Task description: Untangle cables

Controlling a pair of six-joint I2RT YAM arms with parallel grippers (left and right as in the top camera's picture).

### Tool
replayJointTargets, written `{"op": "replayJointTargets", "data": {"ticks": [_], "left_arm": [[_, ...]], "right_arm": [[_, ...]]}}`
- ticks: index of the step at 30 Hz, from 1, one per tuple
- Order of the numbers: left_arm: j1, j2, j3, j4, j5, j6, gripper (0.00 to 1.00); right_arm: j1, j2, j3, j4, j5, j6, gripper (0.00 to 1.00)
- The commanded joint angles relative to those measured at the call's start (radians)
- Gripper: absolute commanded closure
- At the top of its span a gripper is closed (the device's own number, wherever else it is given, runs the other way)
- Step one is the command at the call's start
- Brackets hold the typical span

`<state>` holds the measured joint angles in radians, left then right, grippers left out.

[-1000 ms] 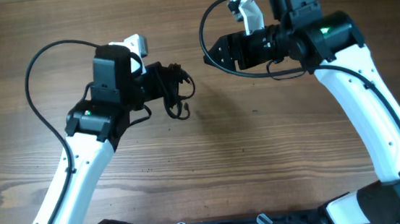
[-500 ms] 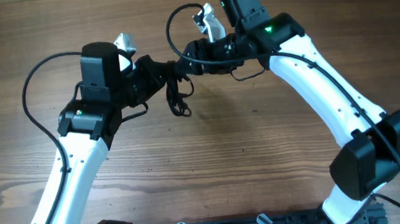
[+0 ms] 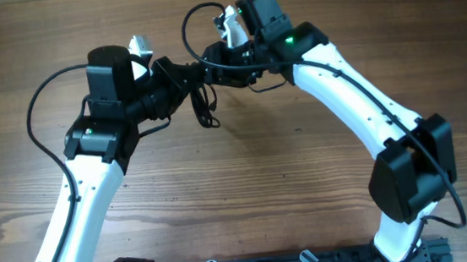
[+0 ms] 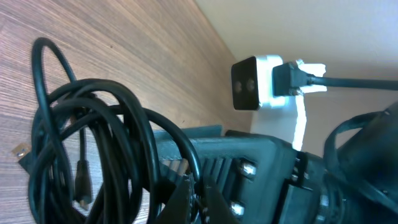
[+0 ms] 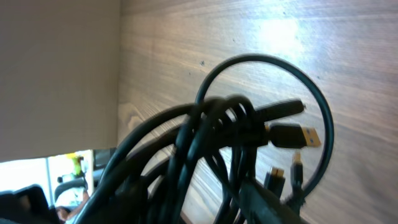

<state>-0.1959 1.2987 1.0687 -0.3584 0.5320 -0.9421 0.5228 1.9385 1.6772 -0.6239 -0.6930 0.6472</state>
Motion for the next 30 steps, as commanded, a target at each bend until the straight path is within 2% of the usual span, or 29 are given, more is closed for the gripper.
{"op": "replayJointTargets", "data": {"ticks": [1, 3, 5, 7, 10, 16, 20, 22, 24, 26, 27, 29, 30], "left_arm": [[-0.013, -0.005, 0.009, 0.012, 0.063, -0.01, 0.96], [-0.013, -0.005, 0.009, 0.012, 0.063, -0.012, 0.96], [-0.013, -0.005, 0.009, 0.014, 0.072, -0.013, 0.96], [-0.011, -0.005, 0.009, 0.01, 0.073, -0.012, 0.96], [0.01, -0.005, 0.009, -0.061, 0.008, -0.005, 0.96], [0.015, 0.039, 0.0, -0.34, -0.326, 0.074, 0.96], [0.015, 0.149, -0.038, -0.37, -0.336, 0.102, 0.96], [0.015, 0.212, -0.038, -0.361, -0.316, 0.151, 0.96], [0.015, 0.218, -0.037, -0.25, -0.158, 0.315, 0.96], [0.015, 0.193, -0.037, -0.138, 0.035, 0.414, 0.96], [0.015, 0.176, -0.037, -0.083, 0.133, 0.422, 0.87], [0.015, 0.161, -0.037, -0.018, 0.266, 0.397, 0.51], [0.015, 0.161, -0.037, -0.016, 0.271, 0.368, 0.36]], "right_arm": [[0.056, 0.022, 0.016, 0.08, -0.015, 0.093, 0.67], [0.061, 0.022, 0.016, 0.124, -0.012, 0.132, 0.78], [0.061, 0.022, 0.016, 0.119, -0.003, 0.122, 0.96], [0.053, 0.018, 0.016, 0.097, 0.0, -0.037, 0.96], [0.003, -0.024, 0.016, 0.017, 0.008, -0.186, 0.96], [-0.032, -0.24, 0.016, -0.066, 0.156, -0.281, 0.96], [-0.032, -0.377, 0.016, -0.089, 0.185, -0.281, 0.96], [-0.032, -0.415, 0.016, -0.125, 0.211, -0.281, 0.96], [-0.032, -0.418, 0.016, -0.209, 0.258, -0.307, 0.96], [-0.032, -0.394, 0.016, -0.299, 0.367, -0.306, 0.96], [-0.032, -0.374, 0.016, -0.33, 0.407, -0.303, 0.96], [-0.032, -0.339, 0.016, -0.35, 0.412, -0.27, 0.96], [-0.032, -0.326, 0.016, -0.35, 0.412, -0.249, 0.96]]}}
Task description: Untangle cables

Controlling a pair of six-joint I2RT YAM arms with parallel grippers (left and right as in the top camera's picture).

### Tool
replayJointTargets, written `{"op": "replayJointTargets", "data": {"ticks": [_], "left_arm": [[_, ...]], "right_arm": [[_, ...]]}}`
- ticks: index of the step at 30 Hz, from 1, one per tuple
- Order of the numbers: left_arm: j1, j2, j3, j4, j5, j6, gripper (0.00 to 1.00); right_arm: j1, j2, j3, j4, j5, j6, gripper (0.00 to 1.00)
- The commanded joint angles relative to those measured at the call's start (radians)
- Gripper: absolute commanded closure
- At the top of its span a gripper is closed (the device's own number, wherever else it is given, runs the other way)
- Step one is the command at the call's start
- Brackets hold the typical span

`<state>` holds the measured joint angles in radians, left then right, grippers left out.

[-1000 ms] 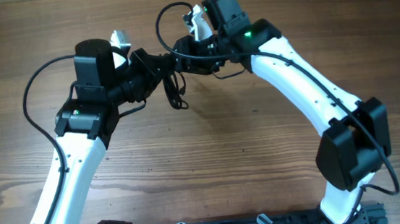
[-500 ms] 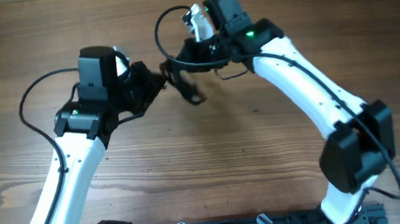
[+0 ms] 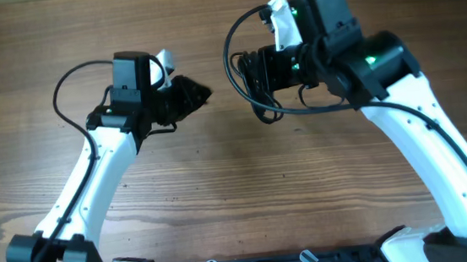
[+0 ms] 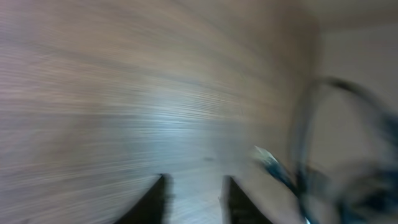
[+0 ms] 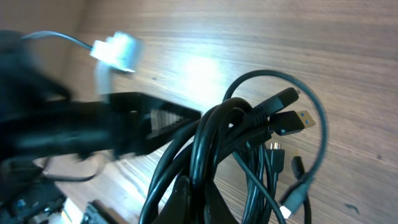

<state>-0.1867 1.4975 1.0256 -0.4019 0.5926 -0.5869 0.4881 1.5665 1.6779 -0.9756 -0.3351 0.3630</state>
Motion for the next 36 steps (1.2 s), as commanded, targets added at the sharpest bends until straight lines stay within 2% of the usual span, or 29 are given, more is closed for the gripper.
{"op": "replayJointTargets", "data": {"ticks": [1, 4, 8, 12, 16, 20, 22, 24, 26, 31, 36], "left_arm": [[0.006, -0.038, 0.006, 0.025, 0.21, -0.024, 0.33], [0.0, -0.039, 0.006, 0.04, 0.146, -0.155, 0.32], [-0.018, -0.039, 0.006, 0.096, 0.037, -0.312, 0.33], [-0.147, -0.039, 0.006, 0.112, -0.114, -0.375, 0.35], [-0.243, -0.039, 0.006, 0.178, -0.158, -0.416, 0.39], [-0.263, -0.039, 0.006, 0.175, -0.191, -0.414, 0.4], [-0.253, -0.051, 0.007, 0.191, -0.204, -0.318, 0.44], [-0.24, -0.093, 0.008, 0.189, -0.22, -0.218, 0.43], [-0.249, -0.112, 0.008, 0.179, -0.219, -0.178, 0.42], [-0.3, -0.109, 0.008, 0.174, -0.233, -0.127, 0.42], [-0.322, -0.063, 0.008, 0.087, -0.374, -0.124, 0.43]], "right_arm": [[0.002, 0.06, 0.015, 0.002, 0.057, 0.066, 0.96], [0.002, 0.107, 0.015, -0.006, 0.101, 0.19, 0.96], [0.003, 0.179, 0.015, -0.019, 0.092, 0.262, 0.96], [0.006, 0.211, 0.015, -0.019, 0.1, 0.274, 0.96], [0.006, 0.211, 0.015, -0.021, 0.121, 0.268, 0.96], [0.006, 0.211, 0.015, -0.021, 0.122, 0.266, 0.96], [0.006, 0.211, 0.015, -0.022, 0.14, 0.262, 0.96], [0.006, 0.211, 0.015, -0.021, 0.162, 0.241, 0.96], [0.006, 0.211, 0.015, -0.017, 0.163, 0.242, 0.96], [0.006, 0.211, 0.015, -0.014, 0.154, 0.243, 0.96], [0.006, 0.211, 0.015, -0.008, 0.072, 0.236, 0.96]]}}
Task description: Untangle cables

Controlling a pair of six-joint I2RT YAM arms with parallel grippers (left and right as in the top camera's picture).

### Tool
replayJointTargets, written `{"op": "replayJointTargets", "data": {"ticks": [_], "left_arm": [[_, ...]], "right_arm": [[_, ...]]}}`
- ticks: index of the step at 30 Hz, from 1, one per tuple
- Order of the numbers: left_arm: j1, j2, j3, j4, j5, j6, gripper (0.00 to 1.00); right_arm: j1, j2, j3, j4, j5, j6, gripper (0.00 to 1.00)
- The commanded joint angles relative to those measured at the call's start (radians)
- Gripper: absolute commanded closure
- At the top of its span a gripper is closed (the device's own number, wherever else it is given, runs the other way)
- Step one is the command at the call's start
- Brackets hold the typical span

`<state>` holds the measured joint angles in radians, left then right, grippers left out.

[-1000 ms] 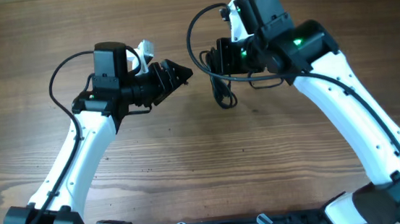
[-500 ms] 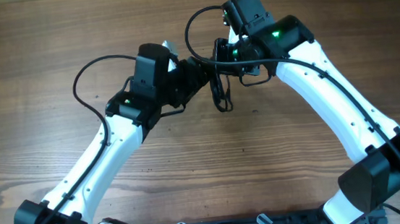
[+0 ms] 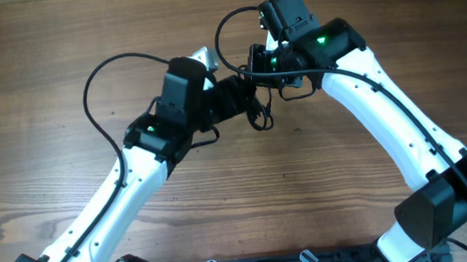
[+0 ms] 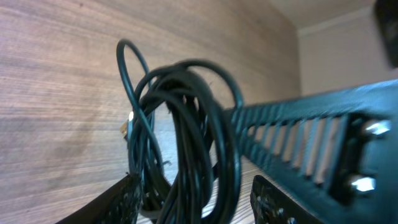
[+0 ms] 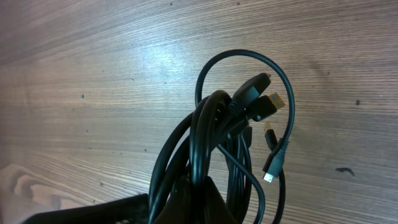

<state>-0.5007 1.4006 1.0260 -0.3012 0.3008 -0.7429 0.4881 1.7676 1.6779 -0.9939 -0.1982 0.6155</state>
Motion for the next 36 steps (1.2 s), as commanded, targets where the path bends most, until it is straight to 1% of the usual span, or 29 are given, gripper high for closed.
{"op": "replayJointTargets", "data": {"ticks": [1, 3, 6, 7, 8, 12, 15, 16, 17, 18, 19, 23, 25, 27, 29, 30, 33, 36], "left_arm": [[-0.008, 0.047, 0.008, -0.014, -0.082, 0.032, 0.44], [-0.008, 0.082, 0.008, -0.01, -0.082, 0.029, 0.46], [-0.007, 0.109, 0.008, 0.017, -0.083, 0.029, 0.6], [-0.007, 0.109, 0.008, 0.035, -0.082, 0.029, 0.63], [-0.007, 0.109, 0.008, 0.052, -0.082, 0.029, 0.64], [-0.006, 0.116, 0.008, 0.045, -0.121, 0.029, 0.64], [-0.004, 0.128, 0.008, -0.01, -0.156, 0.029, 0.63], [-0.003, 0.132, 0.008, -0.04, -0.193, 0.028, 0.63], [0.002, 0.132, 0.008, -0.049, -0.202, 0.013, 0.6], [0.007, 0.132, 0.008, -0.049, -0.202, -0.007, 0.55], [0.015, 0.132, 0.008, -0.043, -0.206, -0.029, 0.54], [0.056, 0.132, 0.008, -0.014, -0.206, -0.032, 0.57], [0.085, 0.132, 0.008, -0.025, -0.206, -0.031, 0.6], [0.111, 0.132, 0.008, -0.037, -0.206, -0.031, 0.69], [0.131, 0.132, 0.008, -0.057, -0.206, -0.029, 0.82], [0.138, 0.132, 0.008, -0.071, -0.206, -0.023, 0.83], [0.144, 0.132, 0.008, -0.089, -0.214, -0.019, 0.85], [0.144, 0.132, 0.008, -0.097, -0.217, -0.019, 0.85]], "right_arm": [[0.006, 0.01, 0.015, 0.014, -0.086, -0.034, 0.96], [0.006, 0.01, 0.015, 0.026, -0.119, -0.064, 0.96], [0.006, 0.009, 0.015, 0.024, -0.128, -0.087, 0.96], [0.006, 0.009, 0.015, 0.024, -0.153, -0.101, 0.96], [0.006, 0.009, 0.015, 0.026, -0.179, -0.118, 0.96], [0.006, 0.009, 0.015, 0.022, -0.185, -0.117, 0.96], [0.006, 0.009, 0.015, 0.02, -0.186, -0.115, 0.96], [0.006, 0.006, 0.016, 0.017, -0.192, -0.118, 0.96], [0.006, 0.0, 0.016, 0.021, -0.222, -0.121, 0.96], [0.006, -0.006, 0.016, 0.026, -0.248, -0.127, 0.96], [0.006, -0.012, 0.016, 0.032, -0.274, -0.133, 0.96], [0.007, -0.057, 0.016, 0.008, -0.353, -0.133, 0.96], [-0.001, -0.113, 0.018, 0.007, -0.311, -0.132, 0.96], [-0.002, -0.177, 0.018, 0.012, -0.189, -0.115, 0.96], [-0.002, -0.253, 0.018, 0.015, -0.016, -0.111, 0.96], [-0.002, -0.282, 0.018, 0.013, 0.066, -0.107, 0.96], [0.018, -0.264, -0.003, -0.036, 0.065, -0.092, 0.96], [0.05, -0.135, -0.019, -0.128, 0.064, -0.121, 0.96]]}}
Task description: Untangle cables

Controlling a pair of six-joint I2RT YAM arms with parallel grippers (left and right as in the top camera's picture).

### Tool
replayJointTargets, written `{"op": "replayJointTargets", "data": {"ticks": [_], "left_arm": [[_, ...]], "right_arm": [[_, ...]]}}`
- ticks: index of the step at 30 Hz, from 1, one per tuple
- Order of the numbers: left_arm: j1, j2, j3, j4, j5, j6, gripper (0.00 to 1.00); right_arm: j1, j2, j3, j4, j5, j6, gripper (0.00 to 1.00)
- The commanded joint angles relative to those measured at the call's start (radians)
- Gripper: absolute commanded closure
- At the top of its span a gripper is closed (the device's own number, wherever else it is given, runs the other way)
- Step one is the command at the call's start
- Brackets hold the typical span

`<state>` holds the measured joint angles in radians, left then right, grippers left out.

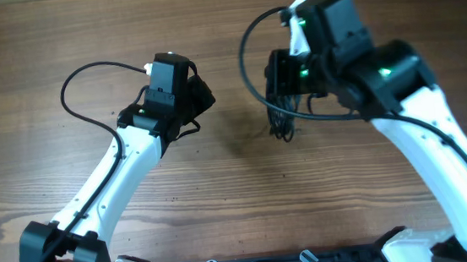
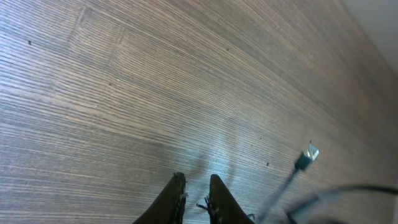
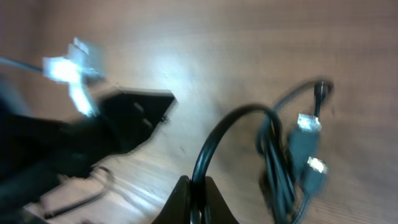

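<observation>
A bundle of black cables hangs from my right gripper above the wooden table. In the right wrist view, the right gripper is shut on one black cable loop. The remaining strands and their plugs dangle to the right, blurred. My left gripper is to the left of the bundle, clear of it. In its own view, the left gripper has its fingers nearly together with nothing between them. One cable plug shows at the lower right.
The wooden table fills the view. A thin black supply cable arcs beside the left arm. The left arm's wrist shows at the left of the right wrist view. A dark rail runs along the near edge.
My left gripper, then wide open around the bundle, has moved left away from it and shut on nothing. My right gripper has shifted right with the bundle still in it.
At first both grippers met at the bundle, left of centre. Then they stood apart, the bundle staying with my right gripper. Then my left gripper was open around the hanging cables. Now it is shut and clear, with the whole bundle in my right gripper.
</observation>
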<state>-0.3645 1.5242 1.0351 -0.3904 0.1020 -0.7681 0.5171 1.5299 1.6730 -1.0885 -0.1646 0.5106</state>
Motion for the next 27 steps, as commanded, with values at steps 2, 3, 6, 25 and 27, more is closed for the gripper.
{"op": "replayJointTargets", "data": {"ticks": [2, 3, 6, 25, 27], "left_arm": [[0.008, 0.009, -0.002, -0.027, -0.018, 0.006, 0.85], [0.008, 0.009, -0.002, -0.034, -0.018, 0.006, 0.85], [0.008, 0.009, -0.002, -0.041, -0.017, 0.005, 0.85], [-0.207, 0.169, 0.113, 0.16, 0.141, 0.258, 0.39], [-0.219, 0.267, 0.246, 0.086, 0.175, 0.356, 0.37]], "right_arm": [[0.016, 0.156, -0.014, -0.034, 0.035, -0.046, 0.96], [0.0, 0.17, -0.014, -0.035, 0.055, -0.048, 0.96], [-0.108, 0.203, -0.016, -0.066, 0.062, -0.092, 0.96], [-0.541, 0.21, -0.13, -0.124, -0.1, -0.275, 0.38], [-0.541, 0.21, -0.13, -0.121, -0.102, -0.275, 0.37]]}}
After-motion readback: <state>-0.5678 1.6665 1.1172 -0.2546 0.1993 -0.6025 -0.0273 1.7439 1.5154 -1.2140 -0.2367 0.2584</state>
